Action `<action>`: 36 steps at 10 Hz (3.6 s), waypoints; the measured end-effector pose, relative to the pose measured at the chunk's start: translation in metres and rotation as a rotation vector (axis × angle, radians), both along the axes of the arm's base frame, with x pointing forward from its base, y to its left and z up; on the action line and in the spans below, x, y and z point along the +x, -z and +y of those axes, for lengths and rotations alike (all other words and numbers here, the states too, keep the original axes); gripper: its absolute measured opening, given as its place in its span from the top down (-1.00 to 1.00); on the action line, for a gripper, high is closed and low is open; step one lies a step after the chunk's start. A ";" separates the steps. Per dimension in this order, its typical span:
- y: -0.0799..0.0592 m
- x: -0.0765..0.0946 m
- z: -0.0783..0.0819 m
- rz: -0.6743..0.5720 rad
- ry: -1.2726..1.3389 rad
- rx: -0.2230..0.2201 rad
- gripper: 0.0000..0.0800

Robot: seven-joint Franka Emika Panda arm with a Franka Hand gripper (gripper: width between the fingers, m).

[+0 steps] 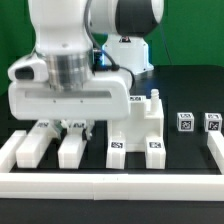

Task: Assemble chair

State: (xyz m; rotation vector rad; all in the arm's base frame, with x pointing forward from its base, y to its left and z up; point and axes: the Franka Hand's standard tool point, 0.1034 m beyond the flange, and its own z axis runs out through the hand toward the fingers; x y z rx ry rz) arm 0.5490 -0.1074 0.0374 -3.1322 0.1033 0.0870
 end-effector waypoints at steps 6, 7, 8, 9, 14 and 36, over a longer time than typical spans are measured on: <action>-0.114 0.014 0.025 -0.041 -0.001 0.038 0.29; -0.126 0.015 0.041 -0.044 0.015 0.045 0.29; -0.132 0.017 0.056 -0.052 0.044 0.047 0.29; -0.125 0.015 0.069 -0.054 0.034 0.046 0.29; -0.125 0.010 0.085 -0.045 0.040 0.024 0.29; -0.097 0.000 0.145 -0.096 -0.006 -0.003 0.29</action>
Offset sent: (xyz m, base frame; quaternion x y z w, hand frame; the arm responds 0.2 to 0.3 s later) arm -0.0139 -0.0121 0.1000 -0.0402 -0.0377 -0.0011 0.9985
